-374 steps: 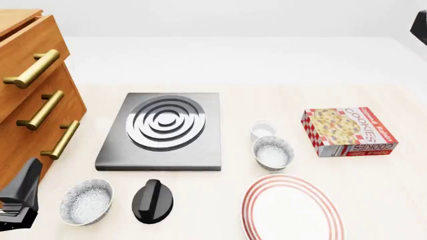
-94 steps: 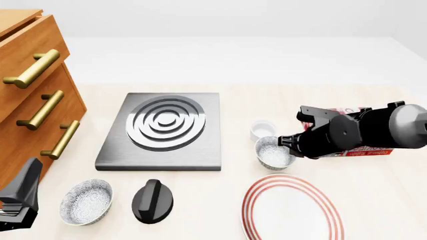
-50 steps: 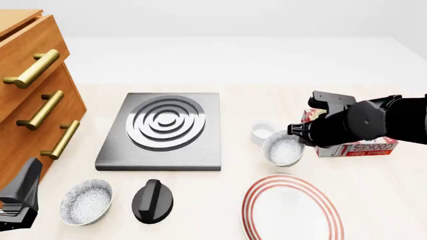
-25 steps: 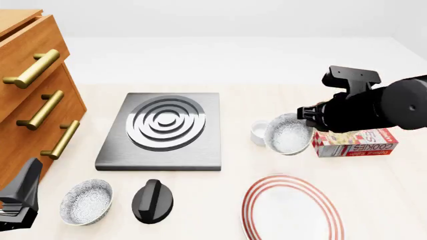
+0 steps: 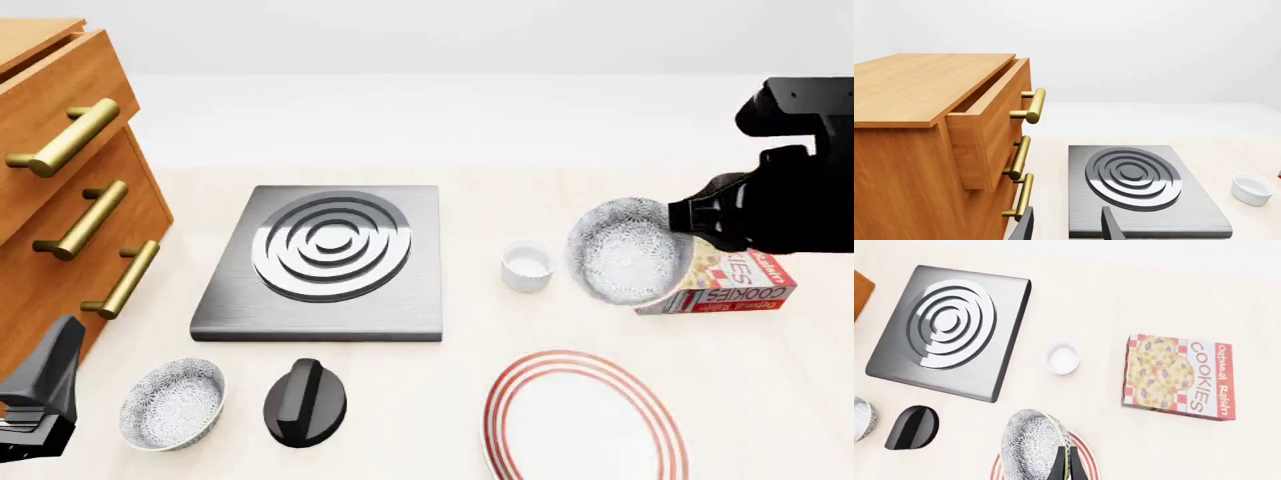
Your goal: Pick the akita bowl between the plate and the ramekin and place it on the plate.
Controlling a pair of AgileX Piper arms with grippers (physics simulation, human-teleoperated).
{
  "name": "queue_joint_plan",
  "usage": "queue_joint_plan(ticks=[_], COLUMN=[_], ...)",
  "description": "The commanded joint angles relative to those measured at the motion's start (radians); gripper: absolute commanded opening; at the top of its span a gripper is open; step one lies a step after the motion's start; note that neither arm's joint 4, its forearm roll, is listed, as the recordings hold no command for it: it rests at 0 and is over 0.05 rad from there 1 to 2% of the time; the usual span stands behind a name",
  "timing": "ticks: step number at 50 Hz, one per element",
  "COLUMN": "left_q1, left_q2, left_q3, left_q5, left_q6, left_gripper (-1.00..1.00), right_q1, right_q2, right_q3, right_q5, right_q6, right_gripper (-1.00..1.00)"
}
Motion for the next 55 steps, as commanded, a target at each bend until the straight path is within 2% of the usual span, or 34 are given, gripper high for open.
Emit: queue_joint_plan(ticks=[1,7,14,16,27,39,55], left_q1=[0.000,0.000,0.000,0.000,0.000,0.000,0.000], left_q2=[0.000,0.000,0.000,0.000,0.000,0.000,0.000], left_q3=[0.000,0.000,0.000,0.000,0.000,0.000,0.000], left_q5=[0.000,0.000,0.000,0.000,0.000,0.000,0.000], left_q6=[0.000,0.000,0.000,0.000,0.000,0.000,0.000], left_gripper=[1.00,1.00,1.00,1.00,1.00,1.00,1.00], right_q1=[0.021,0.020,0.029,0.017,0.087,0.167,0.217], right_q2=[-0.094,-0.142,-0.177,-0.193,-0.148,-0.074,-0.007], right_q3=[0.005,0.062,0.129,0.161,0.252,0.291,0.325], right_q5=[0.064,0.071,0.060,0.052,-0.024,-0.097,-0.164], right_q6=[-0.054,-0.108,-0.112,-0.136,-0.111,-0.078,-0.046], right_gripper=[-1.00,-1.00,-1.00,-1.00,-1.00,-1.00,-1.00])
